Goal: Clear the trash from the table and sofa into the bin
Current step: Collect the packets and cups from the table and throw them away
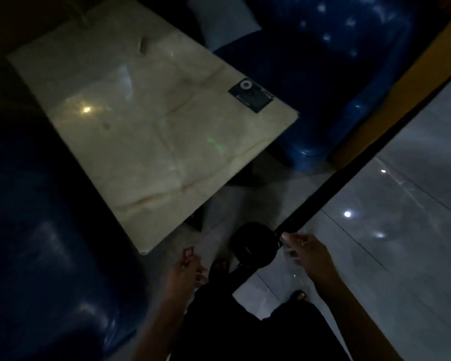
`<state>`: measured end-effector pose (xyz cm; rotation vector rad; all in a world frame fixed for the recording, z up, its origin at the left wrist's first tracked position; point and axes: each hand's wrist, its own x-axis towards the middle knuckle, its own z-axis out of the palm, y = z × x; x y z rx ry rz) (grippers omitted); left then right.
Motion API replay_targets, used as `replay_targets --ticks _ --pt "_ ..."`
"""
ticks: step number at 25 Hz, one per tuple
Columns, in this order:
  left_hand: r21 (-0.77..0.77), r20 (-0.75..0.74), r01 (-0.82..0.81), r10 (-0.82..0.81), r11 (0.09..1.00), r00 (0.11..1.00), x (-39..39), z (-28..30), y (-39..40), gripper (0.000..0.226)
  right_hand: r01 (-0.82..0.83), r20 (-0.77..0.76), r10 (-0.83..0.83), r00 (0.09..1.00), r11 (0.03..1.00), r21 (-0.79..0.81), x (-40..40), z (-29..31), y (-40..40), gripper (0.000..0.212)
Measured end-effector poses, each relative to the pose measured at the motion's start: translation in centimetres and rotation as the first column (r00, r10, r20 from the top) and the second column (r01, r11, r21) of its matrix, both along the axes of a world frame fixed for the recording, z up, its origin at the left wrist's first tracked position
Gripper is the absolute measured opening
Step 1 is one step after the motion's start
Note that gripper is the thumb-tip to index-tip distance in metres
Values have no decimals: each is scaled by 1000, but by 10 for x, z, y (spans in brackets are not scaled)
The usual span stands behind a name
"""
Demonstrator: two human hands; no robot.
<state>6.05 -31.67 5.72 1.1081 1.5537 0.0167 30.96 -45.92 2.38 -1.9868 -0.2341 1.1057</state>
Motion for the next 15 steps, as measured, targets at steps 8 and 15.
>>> replay_targets --ticks 8,15 --pt "-452 51 -84 120 888 992 14 -36 -143 64 -176 -60 172 983 982 -73 47 -71 -37 53" --pt "-448 -32 -221 232 866 972 21 -99 -121 71 -151 -138 133 981 980 -131 38 -144 -41 42"
